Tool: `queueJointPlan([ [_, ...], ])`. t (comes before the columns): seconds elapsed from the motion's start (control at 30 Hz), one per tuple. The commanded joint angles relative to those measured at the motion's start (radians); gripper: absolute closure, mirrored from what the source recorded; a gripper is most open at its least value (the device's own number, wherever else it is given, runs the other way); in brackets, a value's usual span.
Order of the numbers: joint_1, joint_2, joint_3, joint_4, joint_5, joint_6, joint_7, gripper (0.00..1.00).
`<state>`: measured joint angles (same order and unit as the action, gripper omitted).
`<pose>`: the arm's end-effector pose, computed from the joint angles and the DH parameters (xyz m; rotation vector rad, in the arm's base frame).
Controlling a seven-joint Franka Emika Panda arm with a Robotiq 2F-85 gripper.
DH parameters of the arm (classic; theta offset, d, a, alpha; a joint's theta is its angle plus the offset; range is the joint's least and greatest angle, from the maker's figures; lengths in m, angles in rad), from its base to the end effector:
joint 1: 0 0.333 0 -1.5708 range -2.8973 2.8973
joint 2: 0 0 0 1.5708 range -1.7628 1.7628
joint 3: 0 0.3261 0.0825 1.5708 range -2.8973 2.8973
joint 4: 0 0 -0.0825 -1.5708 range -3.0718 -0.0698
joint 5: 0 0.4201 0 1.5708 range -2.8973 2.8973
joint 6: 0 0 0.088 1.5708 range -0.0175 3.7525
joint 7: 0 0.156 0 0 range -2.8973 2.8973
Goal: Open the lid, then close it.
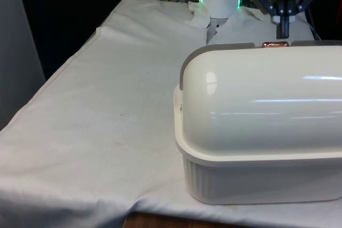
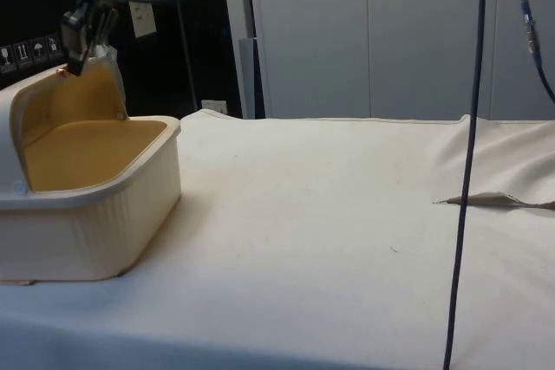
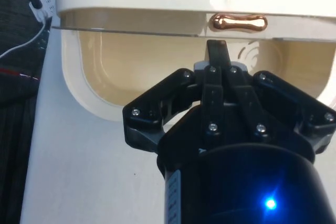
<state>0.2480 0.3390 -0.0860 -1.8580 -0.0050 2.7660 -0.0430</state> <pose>0.7229 0.1224 0.3506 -2.9917 -0.3340 -0.8834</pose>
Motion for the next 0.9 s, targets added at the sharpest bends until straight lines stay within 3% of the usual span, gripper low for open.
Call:
queueJointPlan([
  [0.0,-0.002,-0.008,0.003,0.003,0.003,-0.015,-0.005,1.00],
  [0.1,0.000,-0.006,0.000,0.006,0.000,-0.009,-0.001,1.00],
  [0.33,-0.005,-0.019,0.007,0.048,0.009,-0.068,-0.013,1.00],
  [0.37,-0.001,-0.015,0.000,0.049,0.000,-0.060,-0.003,1.00],
  [0.63,-0.012,-0.017,0.009,0.118,0.018,-0.156,-0.017,1.00],
  [0.67,-0.005,-0.015,0.000,0.104,0.002,-0.130,-0.004,1.00],
  [0.7,-0.012,-0.017,0.009,0.118,0.018,-0.156,-0.017,1.00],
  [0.87,-0.015,-0.015,0.009,0.160,0.023,-0.208,-0.019,1.00],
])
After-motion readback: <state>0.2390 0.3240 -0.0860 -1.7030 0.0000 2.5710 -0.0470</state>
